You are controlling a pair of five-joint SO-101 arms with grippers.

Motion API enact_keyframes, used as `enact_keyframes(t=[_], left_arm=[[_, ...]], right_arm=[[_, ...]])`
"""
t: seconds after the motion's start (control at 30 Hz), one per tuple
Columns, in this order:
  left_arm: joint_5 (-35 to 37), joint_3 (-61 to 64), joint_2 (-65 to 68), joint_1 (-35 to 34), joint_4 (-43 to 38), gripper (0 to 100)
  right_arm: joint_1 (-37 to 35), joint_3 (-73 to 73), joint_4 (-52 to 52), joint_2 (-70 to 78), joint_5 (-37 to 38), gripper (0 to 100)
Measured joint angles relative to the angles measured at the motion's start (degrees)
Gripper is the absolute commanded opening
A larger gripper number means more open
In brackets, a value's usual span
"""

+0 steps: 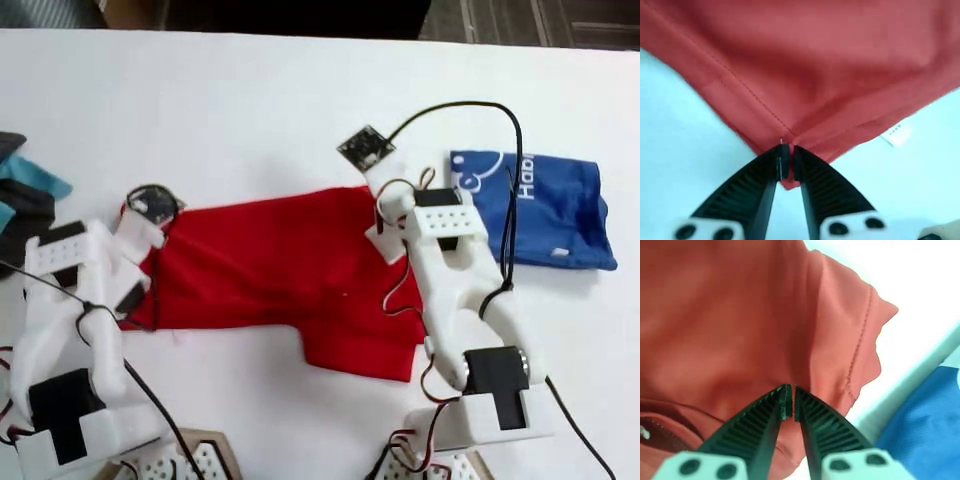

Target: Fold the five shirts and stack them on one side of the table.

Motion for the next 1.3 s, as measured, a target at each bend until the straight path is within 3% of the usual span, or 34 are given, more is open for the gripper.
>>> enact_keyframes(t=[0.47,0.63,0.73,0.9,1.17,1.3], left_arm=[[-5.0,-1.0,-0.5,0.0,5.4,5],[-5.2,-10.3,-2.8,0.0,14.4,20],[-5.2,-19.0,-3.7,0.0,18.9,18],[2.0,-28.1,-2.8,0.7,15.0,2],[12.7,-31.2,18.7,9.8,7.6,3],[15.7,-36.7,29.3,10.7,6.8,3]], right_arm=[[0.0,0.0,0.0,0.0,0.0,2.1],[0.0,-1.4,-1.1,0.1,0.0,2.1],[0.0,-3.7,-1.3,0.1,-2.3,2.0],[-0.3,-11.0,-1.4,1.5,-9.7,2.0],[-5.7,-25.8,7.4,17.8,-11.2,2.0],[-5.5,-31.5,9.7,26.2,-11.2,2.0]])
